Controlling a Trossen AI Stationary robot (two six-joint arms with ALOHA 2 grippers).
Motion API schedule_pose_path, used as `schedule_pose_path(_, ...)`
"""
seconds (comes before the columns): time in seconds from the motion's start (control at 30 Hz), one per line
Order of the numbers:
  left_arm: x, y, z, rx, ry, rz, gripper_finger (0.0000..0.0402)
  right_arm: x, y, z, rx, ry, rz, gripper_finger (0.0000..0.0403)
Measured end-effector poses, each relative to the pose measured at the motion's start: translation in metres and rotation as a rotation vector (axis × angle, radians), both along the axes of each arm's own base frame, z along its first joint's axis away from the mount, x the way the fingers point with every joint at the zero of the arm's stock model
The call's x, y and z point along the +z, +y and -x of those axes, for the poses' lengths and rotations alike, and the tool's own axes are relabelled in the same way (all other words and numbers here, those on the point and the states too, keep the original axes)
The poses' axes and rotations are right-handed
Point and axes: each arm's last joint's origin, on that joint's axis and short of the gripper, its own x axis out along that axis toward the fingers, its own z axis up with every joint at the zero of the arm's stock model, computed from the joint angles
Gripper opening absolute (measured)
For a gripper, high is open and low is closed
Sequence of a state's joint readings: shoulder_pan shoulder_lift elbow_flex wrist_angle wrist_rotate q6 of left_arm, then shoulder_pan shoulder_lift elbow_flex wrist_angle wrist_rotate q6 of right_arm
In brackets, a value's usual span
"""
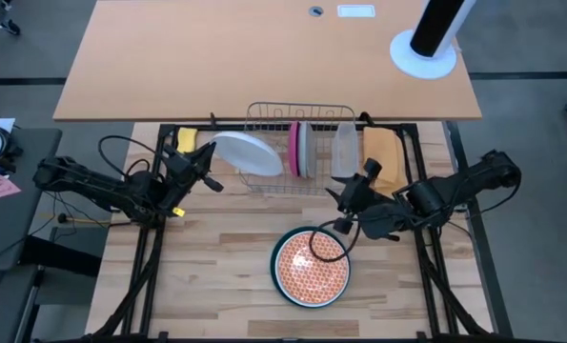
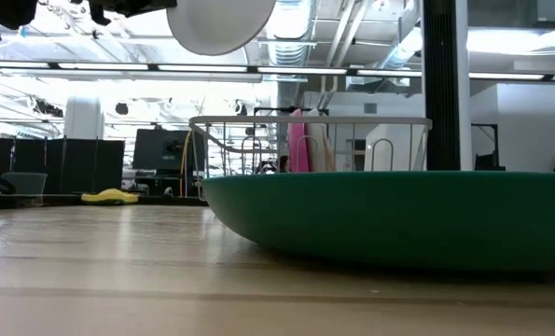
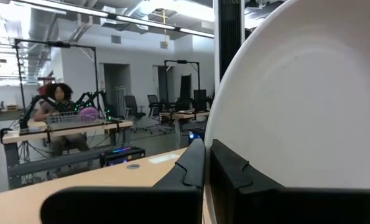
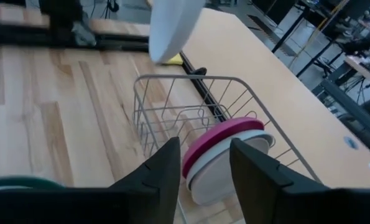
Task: Sort dishes
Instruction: Put the white plate into the dish rack
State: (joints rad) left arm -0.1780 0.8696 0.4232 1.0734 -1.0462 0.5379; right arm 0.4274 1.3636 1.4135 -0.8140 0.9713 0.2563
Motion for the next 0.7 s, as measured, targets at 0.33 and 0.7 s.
schedule_pose_path(0.33,0.000,0.000,0.000,-0.001,0.006,-0.007,0.0000,-0.020,0.010,-0.026,0.037,0.101,0.131,0.0229)
schedule_pose_path(0.7,0.001,0.000,0.000,-0.001,0.021,-0.029,0.0000,-0.038,0.022,-0.065,0.064,0.136,0.300,0.0256)
